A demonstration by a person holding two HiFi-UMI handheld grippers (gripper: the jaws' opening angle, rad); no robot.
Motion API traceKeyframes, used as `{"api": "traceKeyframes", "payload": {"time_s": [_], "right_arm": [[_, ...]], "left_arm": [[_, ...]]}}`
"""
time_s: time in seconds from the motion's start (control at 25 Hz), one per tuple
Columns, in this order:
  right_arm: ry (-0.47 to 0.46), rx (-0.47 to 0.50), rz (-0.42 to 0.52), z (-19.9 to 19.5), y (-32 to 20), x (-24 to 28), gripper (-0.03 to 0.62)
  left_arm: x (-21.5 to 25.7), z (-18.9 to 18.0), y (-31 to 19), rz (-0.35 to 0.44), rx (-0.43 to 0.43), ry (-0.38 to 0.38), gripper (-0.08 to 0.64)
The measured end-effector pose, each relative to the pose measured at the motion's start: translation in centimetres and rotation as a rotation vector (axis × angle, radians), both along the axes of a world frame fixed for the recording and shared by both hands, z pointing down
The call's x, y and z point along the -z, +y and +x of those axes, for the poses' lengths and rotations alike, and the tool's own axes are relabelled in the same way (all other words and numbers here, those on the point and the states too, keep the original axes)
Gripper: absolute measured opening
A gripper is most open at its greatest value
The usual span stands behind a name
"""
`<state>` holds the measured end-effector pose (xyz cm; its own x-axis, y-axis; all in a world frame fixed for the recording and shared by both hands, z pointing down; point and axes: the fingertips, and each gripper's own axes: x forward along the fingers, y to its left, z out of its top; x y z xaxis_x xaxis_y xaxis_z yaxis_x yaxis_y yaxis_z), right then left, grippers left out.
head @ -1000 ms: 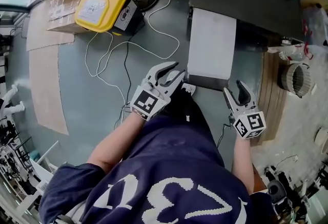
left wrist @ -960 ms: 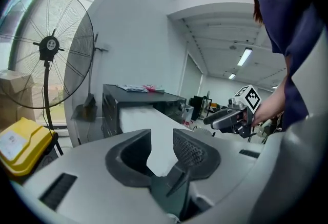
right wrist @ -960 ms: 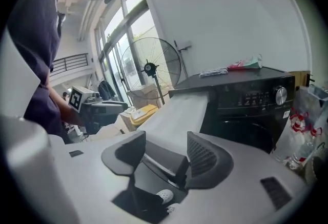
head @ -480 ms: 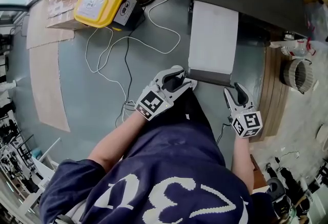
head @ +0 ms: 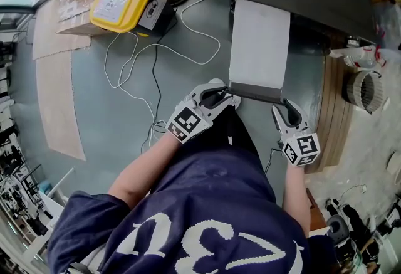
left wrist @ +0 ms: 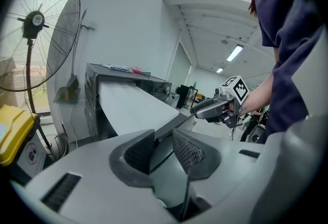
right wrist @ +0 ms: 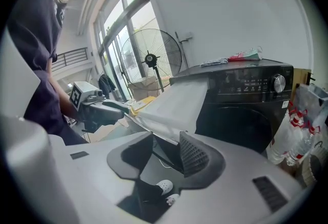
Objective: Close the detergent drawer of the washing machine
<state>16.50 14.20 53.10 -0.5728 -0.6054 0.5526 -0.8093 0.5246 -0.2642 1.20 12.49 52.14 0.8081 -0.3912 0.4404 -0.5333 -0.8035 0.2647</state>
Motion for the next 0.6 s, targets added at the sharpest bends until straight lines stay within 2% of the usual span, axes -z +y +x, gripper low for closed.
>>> {"api": "traceKeyframes", "payload": {"time_s": [0.6], "right_arm": [[-0.015, 0.022, 0.010, -0.2, 0.2, 1.3, 0.155]], "left_arm": [[1.0, -0.4, 0.0, -0.003, 0.011, -0.014, 0.118]]}}
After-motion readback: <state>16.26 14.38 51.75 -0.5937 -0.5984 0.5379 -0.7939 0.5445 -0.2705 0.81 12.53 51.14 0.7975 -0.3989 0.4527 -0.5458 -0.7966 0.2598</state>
